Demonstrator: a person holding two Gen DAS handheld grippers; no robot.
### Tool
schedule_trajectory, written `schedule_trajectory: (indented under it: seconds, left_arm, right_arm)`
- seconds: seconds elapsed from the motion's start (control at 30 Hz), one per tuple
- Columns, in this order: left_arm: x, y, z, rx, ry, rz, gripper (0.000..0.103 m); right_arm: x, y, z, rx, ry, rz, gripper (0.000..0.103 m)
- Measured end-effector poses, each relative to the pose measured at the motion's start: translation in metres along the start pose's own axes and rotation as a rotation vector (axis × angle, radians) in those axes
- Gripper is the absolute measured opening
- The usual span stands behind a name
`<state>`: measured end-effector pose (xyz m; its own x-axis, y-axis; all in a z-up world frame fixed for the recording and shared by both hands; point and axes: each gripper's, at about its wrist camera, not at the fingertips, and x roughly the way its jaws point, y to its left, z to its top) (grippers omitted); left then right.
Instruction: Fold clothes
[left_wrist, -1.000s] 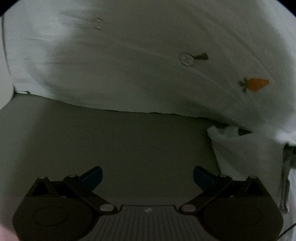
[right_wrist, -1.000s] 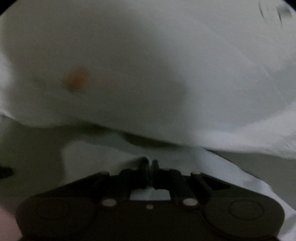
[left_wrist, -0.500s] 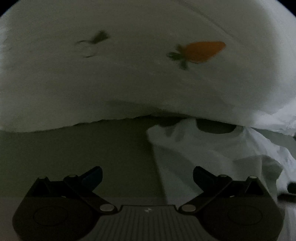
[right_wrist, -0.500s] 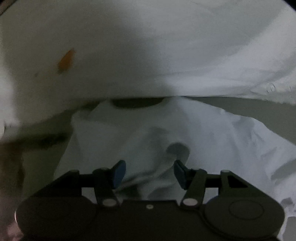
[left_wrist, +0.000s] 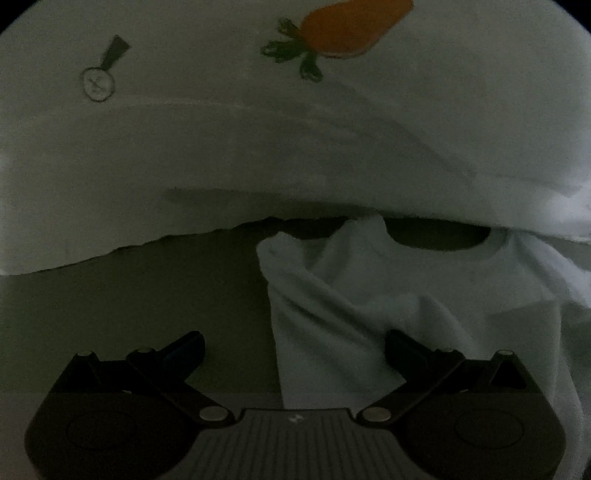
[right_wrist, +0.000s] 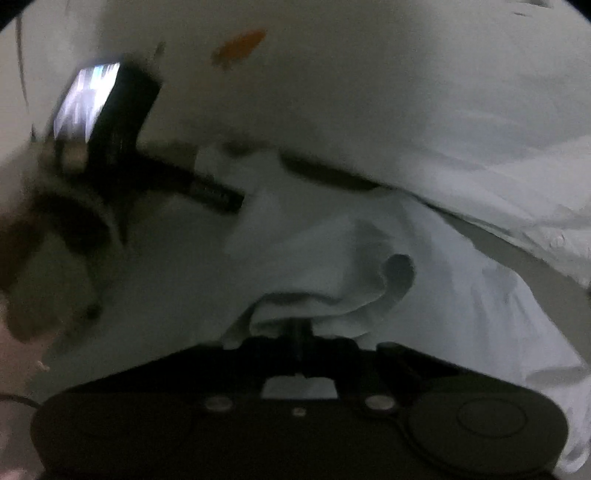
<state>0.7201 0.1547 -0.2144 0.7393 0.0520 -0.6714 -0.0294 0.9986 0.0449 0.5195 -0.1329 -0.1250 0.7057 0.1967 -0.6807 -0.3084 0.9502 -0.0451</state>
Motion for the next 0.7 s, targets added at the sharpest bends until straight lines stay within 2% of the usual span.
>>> schedule_trajectory:
  seconds: [0.07,0.2,0.3,0.37,0.4,0.53,0.63,0.7]
  left_arm:
    - [0.0,0.001,-0.002,-0.005,-0.012,-0.001,0.103]
    - [0.0,0.001,-0.002,-0.009,-0.019,0.001,0.103]
    - [0.0,0.002,-0.003,-0.012,-0.022,0.002,0.103]
    - [0.0,0.002,-0.002,-0.015,-0.024,0.002,0.103]
    - [0.0,0.001,-0.002,-0.015,-0.025,0.002,0.103]
    - [0.001,0.001,-0.002,-0.017,-0.026,-0.001,0.103]
    - [0.002,0.002,-0.002,-0.021,-0.027,-0.005,0.103]
    - [0.002,0.002,-0.002,-0.023,-0.027,-0.005,0.103]
  right_arm:
    - [-0.013,-0.015,-0.005,0.079,-0.008,-0.008,0.0]
    - [-0.02,-0.049,-0.02,0.226,0.034,-0.03,0.0]
    - [-0.019,-0.042,-0.021,0.162,0.016,0.0,0.009]
    - [-0.014,-0.023,-0.017,0.054,-0.009,0.043,0.028]
    - [-0.01,-0.012,-0.013,0.003,-0.016,0.066,0.03]
    - [0.014,0.011,-0.005,-0.051,0.008,0.099,0.03]
    - [0.031,0.023,-0.003,-0.109,0.047,0.02,0.028]
    - [0.035,0.024,-0.005,-0.116,0.044,-0.009,0.015]
